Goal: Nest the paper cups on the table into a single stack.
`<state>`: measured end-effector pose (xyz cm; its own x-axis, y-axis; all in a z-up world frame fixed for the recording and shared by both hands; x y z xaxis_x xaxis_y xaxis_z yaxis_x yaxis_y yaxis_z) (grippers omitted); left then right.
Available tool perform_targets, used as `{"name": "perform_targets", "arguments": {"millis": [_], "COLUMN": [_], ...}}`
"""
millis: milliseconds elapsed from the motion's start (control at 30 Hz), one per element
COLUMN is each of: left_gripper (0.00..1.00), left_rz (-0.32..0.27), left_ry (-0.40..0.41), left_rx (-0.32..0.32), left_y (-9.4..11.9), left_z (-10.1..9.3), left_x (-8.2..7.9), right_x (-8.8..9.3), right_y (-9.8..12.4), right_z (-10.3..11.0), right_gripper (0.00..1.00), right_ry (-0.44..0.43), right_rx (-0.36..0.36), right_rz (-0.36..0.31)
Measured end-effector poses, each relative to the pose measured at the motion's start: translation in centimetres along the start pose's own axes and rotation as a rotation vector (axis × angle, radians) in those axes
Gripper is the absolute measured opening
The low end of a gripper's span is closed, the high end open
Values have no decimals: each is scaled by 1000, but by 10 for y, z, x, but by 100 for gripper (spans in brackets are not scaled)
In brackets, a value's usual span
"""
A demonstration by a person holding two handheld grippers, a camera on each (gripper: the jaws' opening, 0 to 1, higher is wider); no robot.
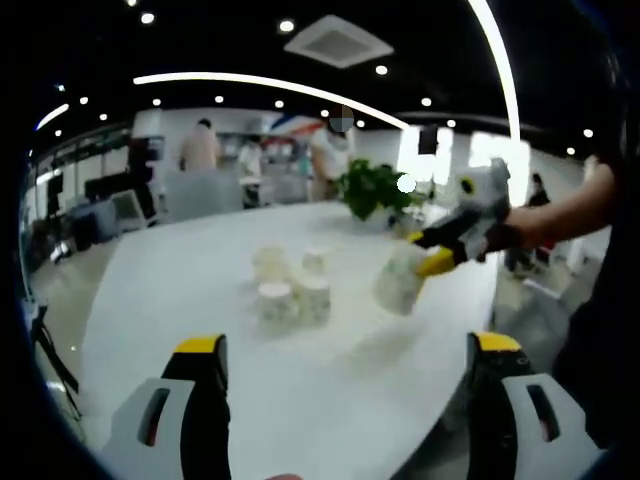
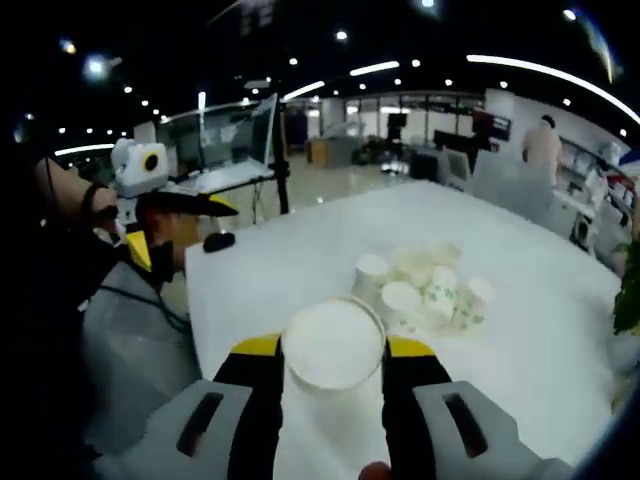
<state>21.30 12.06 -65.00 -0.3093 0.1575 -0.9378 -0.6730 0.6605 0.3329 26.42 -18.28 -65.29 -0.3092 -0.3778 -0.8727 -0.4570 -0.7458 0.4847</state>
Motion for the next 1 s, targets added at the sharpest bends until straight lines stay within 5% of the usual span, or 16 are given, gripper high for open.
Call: {"name": "perform_targets", "arguments": {"millis": [1000], "left_gripper": [96], "left_rz": [17], "left_ry": [44], "left_rx": [25], "left_y": [-1], "left_z": [-6], "left_x": [7], "right_x": [-9], "right_y": [-3], "right_z": [27], "right_gripper": [34], "right_ry": [-117], "right_rx": [-57], "right_rz": [-148]}}
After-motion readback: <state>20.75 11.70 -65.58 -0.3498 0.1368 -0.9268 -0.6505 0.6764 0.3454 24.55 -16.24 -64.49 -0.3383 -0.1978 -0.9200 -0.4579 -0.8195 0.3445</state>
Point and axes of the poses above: the point that each gripper's makers call its tool centre point, and the gripper's own axes: y roughly backward along the fingers, z roughly to its left, x roughly out of its underside, the point moved 10 cm from there along y, roughly backward along the fingers, and after that the axes turned 3 degrees about -x, right-handed, at the moved point
